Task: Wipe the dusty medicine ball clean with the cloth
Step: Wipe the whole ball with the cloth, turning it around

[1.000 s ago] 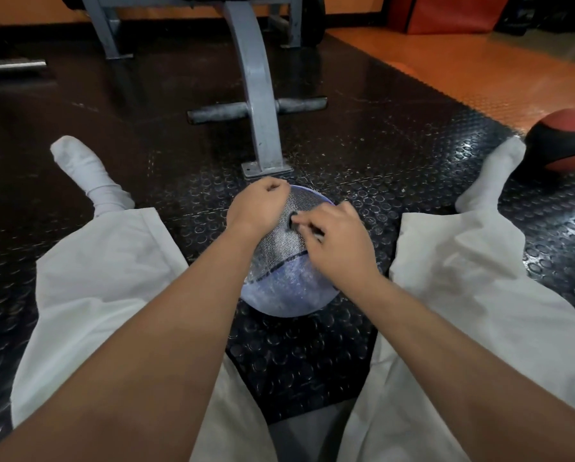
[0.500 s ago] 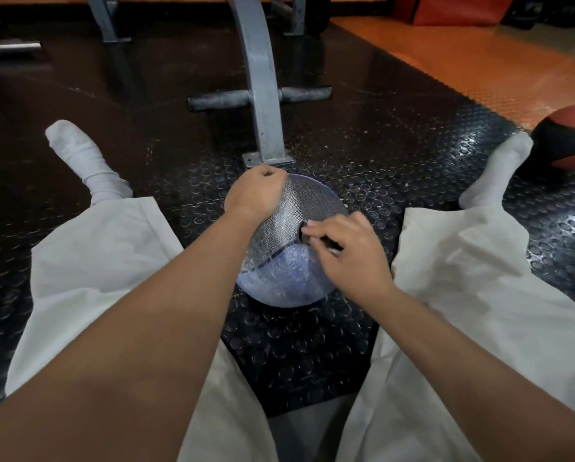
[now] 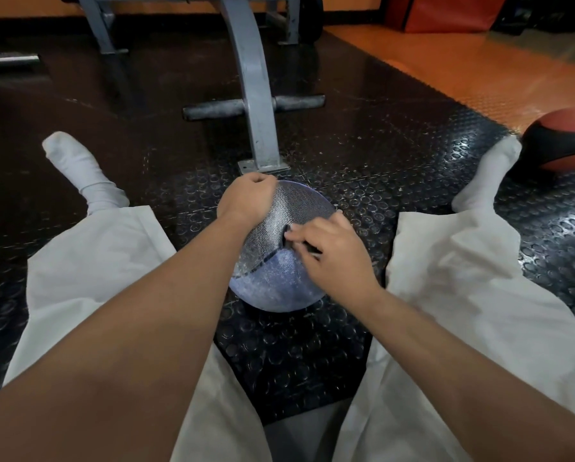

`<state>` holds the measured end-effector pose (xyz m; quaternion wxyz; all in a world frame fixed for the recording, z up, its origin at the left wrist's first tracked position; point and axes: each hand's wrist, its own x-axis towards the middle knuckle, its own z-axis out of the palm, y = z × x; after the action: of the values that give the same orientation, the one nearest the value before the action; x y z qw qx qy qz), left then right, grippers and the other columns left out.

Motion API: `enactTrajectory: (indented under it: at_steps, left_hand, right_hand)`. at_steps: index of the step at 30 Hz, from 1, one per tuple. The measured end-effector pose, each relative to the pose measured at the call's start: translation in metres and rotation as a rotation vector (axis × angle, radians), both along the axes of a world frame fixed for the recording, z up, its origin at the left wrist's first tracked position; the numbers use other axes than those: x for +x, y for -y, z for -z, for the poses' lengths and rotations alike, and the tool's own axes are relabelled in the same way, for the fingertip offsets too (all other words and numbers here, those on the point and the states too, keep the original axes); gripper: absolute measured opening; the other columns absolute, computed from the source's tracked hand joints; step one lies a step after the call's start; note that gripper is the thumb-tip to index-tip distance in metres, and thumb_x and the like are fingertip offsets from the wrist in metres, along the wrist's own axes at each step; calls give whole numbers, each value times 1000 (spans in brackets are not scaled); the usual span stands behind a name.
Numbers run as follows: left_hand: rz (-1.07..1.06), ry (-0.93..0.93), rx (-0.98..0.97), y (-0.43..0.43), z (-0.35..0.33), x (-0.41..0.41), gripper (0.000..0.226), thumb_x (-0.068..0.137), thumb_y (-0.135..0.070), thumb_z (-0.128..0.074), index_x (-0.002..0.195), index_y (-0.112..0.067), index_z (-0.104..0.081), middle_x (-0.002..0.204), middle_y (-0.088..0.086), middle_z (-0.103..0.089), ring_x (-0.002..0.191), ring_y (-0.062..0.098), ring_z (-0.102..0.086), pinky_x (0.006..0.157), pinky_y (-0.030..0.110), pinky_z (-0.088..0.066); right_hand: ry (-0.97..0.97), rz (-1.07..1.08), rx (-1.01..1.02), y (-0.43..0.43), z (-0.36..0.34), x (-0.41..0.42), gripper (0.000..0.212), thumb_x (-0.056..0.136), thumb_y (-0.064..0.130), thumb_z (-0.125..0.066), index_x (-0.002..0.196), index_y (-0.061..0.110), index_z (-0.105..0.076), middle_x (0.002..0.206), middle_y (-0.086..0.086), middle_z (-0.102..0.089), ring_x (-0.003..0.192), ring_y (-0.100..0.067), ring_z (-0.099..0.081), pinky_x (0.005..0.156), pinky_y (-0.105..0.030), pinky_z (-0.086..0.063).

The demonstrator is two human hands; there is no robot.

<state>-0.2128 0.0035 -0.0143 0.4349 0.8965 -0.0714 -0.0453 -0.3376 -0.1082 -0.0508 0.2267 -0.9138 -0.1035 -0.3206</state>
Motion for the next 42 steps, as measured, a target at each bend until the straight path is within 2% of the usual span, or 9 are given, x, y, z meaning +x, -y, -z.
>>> enactTrajectory:
  at_steps: [3,8,12,15,17,22,30,37,42]
  left_hand:
    - [5,13,9,3,1,-1,17,93,-36,-45,94,-33,-62,93,-8,-64,89,18,-57,75,29,-39]
    - [-38,23,26,5,3,-2,20,93,-37,-44,94,-29,-63,77,-12,-58,78,16,-53,69,29,-36]
    - [-20,-6,4,1,1,5,18,92,-33,-46,86,-28,-62,78,-11,-59,79,16,-54,71,29,-38]
    - [21,-6,14,1,0,11,15,93,-34,-47,90,-29,-61,91,-6,-61,90,19,-55,78,29,-40]
    - [27,2,23,2,1,12,14,94,-34,-47,93,-29,-60,95,-5,-61,90,19,-54,78,29,-38]
    - [-12,15,37,6,2,10,17,91,-34,-45,92,-28,-61,97,-4,-63,91,20,-55,75,30,-38]
    - [5,4,-12,4,6,10,15,90,-36,-49,87,-31,-62,89,-9,-64,90,18,-58,77,30,-42]
    - [42,16,-95,3,12,3,16,91,-36,-52,91,-30,-68,100,-5,-70,97,20,-63,91,38,-49]
    - [24,-6,-113,0,11,1,23,89,-38,-48,95,-30,-69,101,-8,-70,96,20,-64,91,40,-50]
  right_hand:
    - [-21,-17,-32,11,-8,5,12,80,9,-70,90,11,-75,85,0,-71,72,-23,-51,60,-31,-46]
    - [-72,115,131,10,-15,21,12,86,12,-67,96,14,-74,91,1,-71,80,-15,-44,71,-29,-43]
    - [49,55,-26,-4,-1,8,11,85,10,-67,92,11,-74,83,1,-70,69,-19,-44,53,-32,-44]
    - [56,-3,-127,-1,-2,6,12,85,12,-63,90,12,-74,81,3,-69,66,-18,-43,49,-31,-41]
    - [-20,19,-103,3,-14,17,12,82,9,-70,92,14,-75,84,3,-70,71,-16,-41,55,-29,-39]
    - [-199,150,93,9,-32,51,17,91,17,-61,104,19,-72,102,4,-68,90,-17,-42,79,-37,-45]
    - [-78,-70,-63,0,-13,5,10,79,9,-74,89,11,-74,82,1,-70,71,-20,-47,58,-31,-45]
    - [-280,51,26,3,-43,54,12,87,18,-65,95,21,-73,98,1,-70,94,-25,-55,88,-38,-43]
    - [-93,108,78,-14,-23,26,11,85,10,-67,93,14,-74,92,1,-72,82,-24,-47,70,-40,-49]
